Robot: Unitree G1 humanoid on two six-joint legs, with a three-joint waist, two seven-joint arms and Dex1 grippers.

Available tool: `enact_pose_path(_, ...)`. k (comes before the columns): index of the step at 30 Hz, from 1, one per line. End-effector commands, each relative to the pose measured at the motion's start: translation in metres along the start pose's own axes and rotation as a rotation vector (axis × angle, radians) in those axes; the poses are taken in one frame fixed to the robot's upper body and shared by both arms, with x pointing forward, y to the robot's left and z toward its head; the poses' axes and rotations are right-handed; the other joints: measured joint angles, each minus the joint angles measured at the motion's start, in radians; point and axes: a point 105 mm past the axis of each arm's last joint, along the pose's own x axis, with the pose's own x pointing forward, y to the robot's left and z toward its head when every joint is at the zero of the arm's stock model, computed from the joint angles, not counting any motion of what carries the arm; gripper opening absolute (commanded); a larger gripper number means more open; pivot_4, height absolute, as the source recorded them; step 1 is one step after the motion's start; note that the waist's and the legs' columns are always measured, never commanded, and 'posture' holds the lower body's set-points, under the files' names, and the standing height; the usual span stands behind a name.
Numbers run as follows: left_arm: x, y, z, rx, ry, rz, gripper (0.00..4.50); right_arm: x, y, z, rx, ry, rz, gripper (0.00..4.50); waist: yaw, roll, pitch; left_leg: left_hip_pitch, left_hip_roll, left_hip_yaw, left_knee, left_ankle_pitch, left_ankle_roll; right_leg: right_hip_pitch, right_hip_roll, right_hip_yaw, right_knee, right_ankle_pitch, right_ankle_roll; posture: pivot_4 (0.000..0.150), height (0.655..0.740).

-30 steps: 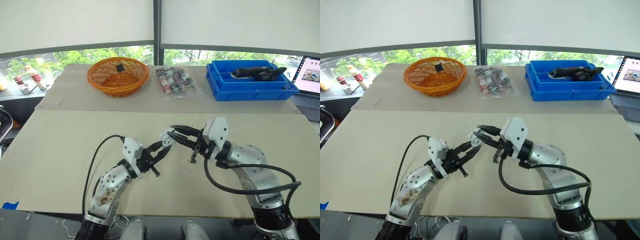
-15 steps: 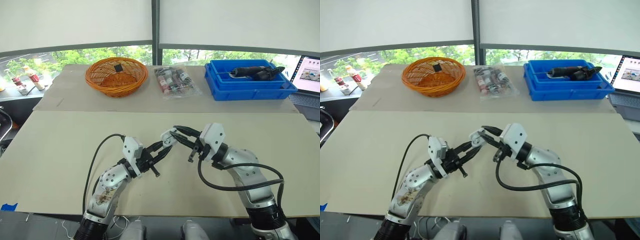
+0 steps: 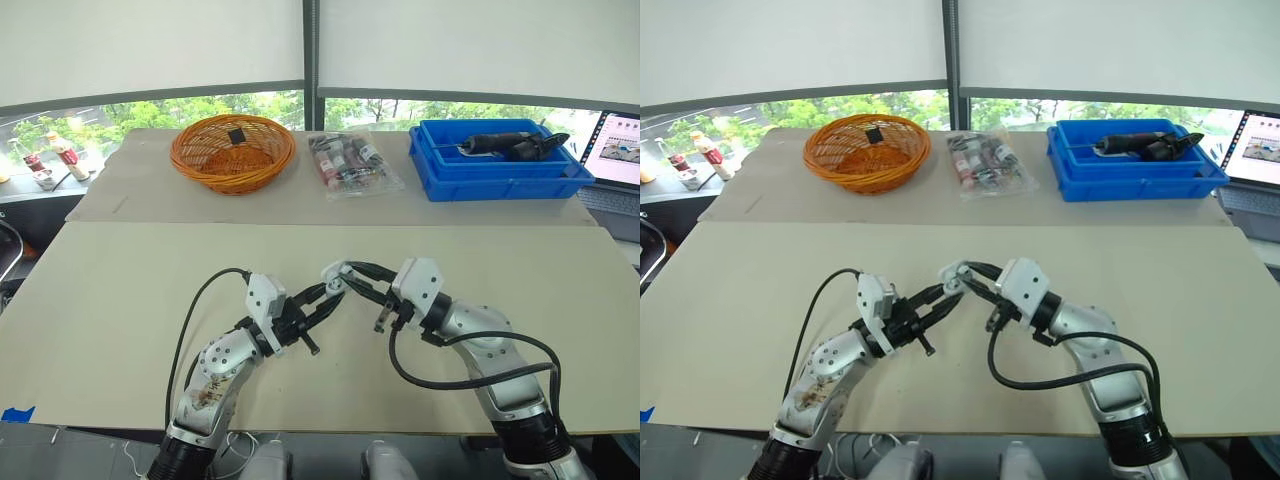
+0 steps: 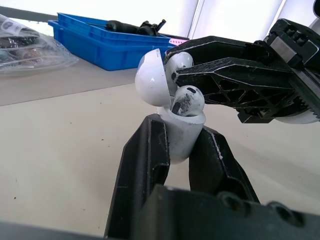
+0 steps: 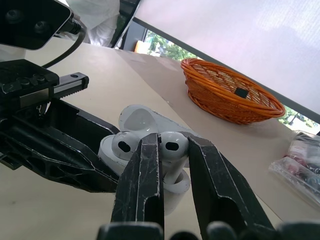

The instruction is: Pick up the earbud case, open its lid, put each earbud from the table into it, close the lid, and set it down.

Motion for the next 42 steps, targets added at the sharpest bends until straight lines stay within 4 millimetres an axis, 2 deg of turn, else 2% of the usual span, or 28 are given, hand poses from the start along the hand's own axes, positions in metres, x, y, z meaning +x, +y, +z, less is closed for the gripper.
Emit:
enact_pose_path(1,0.002,-0.001,0.016,0.033,-0.062,-0.011,0.53,-0.002,0.004,0.006,0.027,-0.029,0.016,0.86,0.000,0.000,0.000,0.000,0.000,0.000,0.000,0.000,0.000,0.000,0.000,0.000,0.000,0.000,0.000,0.150,0.7400)
enact_pose_path(2,0.002,-0.001,0.016,0.033,-0.062,-0.012,0.53,-0.002,0.004,0.007,0.029,-0.030,0.018,1.39,0.000,0.000,0.000,0.000,0.000,0.000,0.000,0.000,0.000,0.000,0.000,0.000,0.000,0.000,0.000,0.150,0.7400)
enact_pose_path(5,0.002,-0.002,0.015,0.033,-0.058,-0.017,0.53,-0.006,0.000,0.015,0.066,-0.046,0.014,2.39,0.000,0.000,0.000,0.000,0.000,0.000,0.000,0.000,0.000,0.000,0.000,0.000,0.000,0.000,0.000,0.150,0.7400)
enact_pose_path(7,0.002,-0.001,0.014,0.026,-0.053,-0.011,0.53,-0.014,-0.006,0.021,0.085,-0.039,0.010,2.40,0.001,0.000,0.000,0.000,0.000,0.000,0.000,0.000,0.000,0.000,0.000,0.000,0.000,0.000,0.000,0.150,0.7400)
enact_pose_path(13,0.004,0.000,0.011,0.009,-0.041,-0.058,0.53,-0.064,-0.043,0.030,0.144,0.131,-0.044,2.40,0.011,0.000,0.000,-0.001,-0.001,0.000,0.000,0.000,0.000,0.001,-0.001,0.000,-0.001,0.000,0.000,0.150,0.7400)
enact_pose_path(16,0.008,-0.013,0.009,-0.031,-0.026,-0.192,0.53,-0.076,-0.056,0.034,0.100,0.212,-0.034,2.40,0.008,0.000,0.000,0.000,0.000,0.000,0.000,0.000,0.000,0.001,0.000,0.000,0.000,0.000,0.000,0.150,0.7400)
enact_pose_path(20,0.011,-0.039,0.006,-0.094,0.011,-0.421,0.53,-0.077,-0.063,0.035,0.049,0.281,0.042,2.40,-0.002,0.000,0.000,0.000,0.000,0.001,0.000,0.000,0.001,0.001,0.001,0.000,-0.001,0.000,0.000,0.150,0.7400)
enact_pose_path(23,0.012,-0.056,0.005,-0.134,0.035,-0.578,0.53,-0.074,-0.061,0.031,0.031,0.350,0.132,1.59,-0.002,0.000,0.000,0.000,0.000,0.001,0.000,0.000,0.001,0.001,0.001,0.000,-0.001,0.000,0.000,0.150,0.7400)
enact_pose_path(25,0.015,-0.061,0.007,-0.134,0.037,-0.631,0.53,-0.073,-0.055,0.028,0.039,0.384,0.209,0.92,0.000,0.000,0.000,-0.001,0.000,0.001,0.000,0.000,0.001,0.001,0.001,0.000,-0.001,0.000,0.000,0.150,0.7400)
enact_pose_path(26,0.017,-0.062,0.008,-0.133,0.035,-0.646,0.53,-0.071,-0.052,0.027,0.048,0.389,0.242,0.45,0.001,0.000,0.000,-0.001,0.000,0.001,0.000,0.000,0.001,0.001,0.000,0.000,-0.001,0.000,0.000,0.150,0.7400)
enact_pose_path(28,0.021,-0.062,0.009,-0.130,0.029,-0.653,0.53,-0.068,-0.046,0.025,0.051,0.396,0.306,0.00,0.000,0.000,0.000,-0.001,0.000,0.001,0.001,0.000,0.001,0.001,0.000,0.000,-0.001,0.000,0.000,0.150,0.7400)
enact_pose_path(34,0.029,-0.062,0.009,-0.111,0.011,-0.633,0.53,-0.069,-0.021,0.027,0.105,0.390,0.469,0.00,0.001,0.000,0.000,-0.001,0.000,0.001,0.001,0.000,0.001,0.001,0.000,0.000,-0.001,0.000,0.000,0.150,0.7400)
enact_pose_path(42,0.033,-0.052,0.005,-0.085,0.013,-0.581,0.53,-0.085,0.006,0.040,0.251,0.399,0.611,0.00,0.005,0.000,0.000,-0.002,0.000,0.000,0.002,0.000,0.001,0.001,0.000,0.000,-0.001,0.000,0.000,0.150,0.7400)
